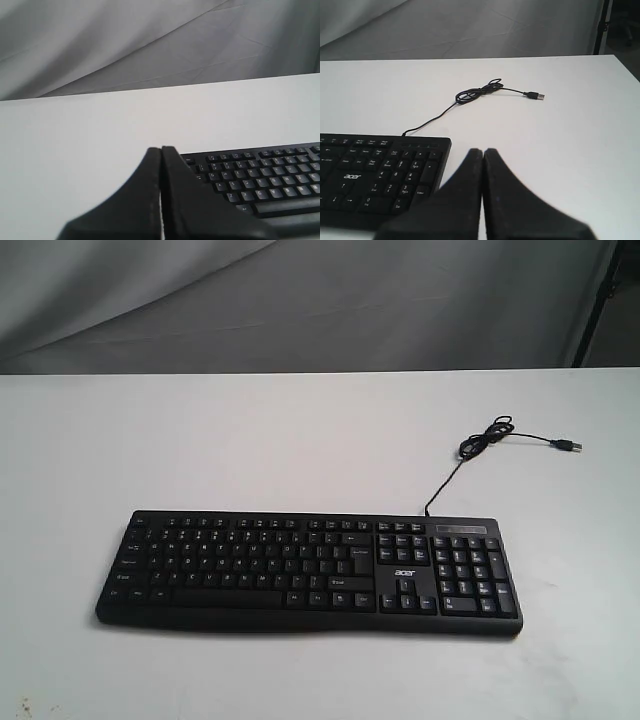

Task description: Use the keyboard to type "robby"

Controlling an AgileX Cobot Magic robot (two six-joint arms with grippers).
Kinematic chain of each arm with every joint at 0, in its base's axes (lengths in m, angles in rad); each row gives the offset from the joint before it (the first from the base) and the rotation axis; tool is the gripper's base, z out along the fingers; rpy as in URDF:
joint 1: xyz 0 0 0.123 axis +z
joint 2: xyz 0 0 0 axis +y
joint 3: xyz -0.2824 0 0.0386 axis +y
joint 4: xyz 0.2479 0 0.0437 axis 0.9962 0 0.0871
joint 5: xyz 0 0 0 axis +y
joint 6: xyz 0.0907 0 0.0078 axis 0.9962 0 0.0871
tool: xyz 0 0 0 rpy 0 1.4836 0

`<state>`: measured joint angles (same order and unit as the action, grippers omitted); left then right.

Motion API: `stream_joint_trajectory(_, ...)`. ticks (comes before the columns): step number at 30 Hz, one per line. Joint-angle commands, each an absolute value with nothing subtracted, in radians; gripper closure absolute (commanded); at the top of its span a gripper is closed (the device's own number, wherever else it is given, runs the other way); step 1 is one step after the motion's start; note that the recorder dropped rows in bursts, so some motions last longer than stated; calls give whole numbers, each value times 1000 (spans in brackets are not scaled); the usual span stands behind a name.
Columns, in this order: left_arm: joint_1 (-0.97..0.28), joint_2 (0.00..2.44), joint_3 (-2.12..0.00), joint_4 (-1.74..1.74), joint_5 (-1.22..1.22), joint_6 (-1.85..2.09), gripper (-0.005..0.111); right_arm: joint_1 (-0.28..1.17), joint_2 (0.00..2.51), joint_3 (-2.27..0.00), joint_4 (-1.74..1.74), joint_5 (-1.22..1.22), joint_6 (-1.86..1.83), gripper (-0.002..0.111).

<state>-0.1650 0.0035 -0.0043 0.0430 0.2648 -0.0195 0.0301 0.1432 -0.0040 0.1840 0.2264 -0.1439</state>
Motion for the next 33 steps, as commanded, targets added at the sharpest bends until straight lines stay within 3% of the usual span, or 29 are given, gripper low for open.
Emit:
stream_joint_trajectory(1,-171,0,0,48,258,-22,107,21,147,0,186,226,-141,108)
stream_joint_trajectory(20,-171,0,0,48,258,-22,107,21,147,-14,186,257,-141,108)
stream_joint_trajectory(25,-171,0,0,48,258,-22,107,21,206,-216,147,372,-141,108)
stream_joint_trajectory(33,-171,0,0,48,258,-22,107,33,587,-540,95,354,-144,108)
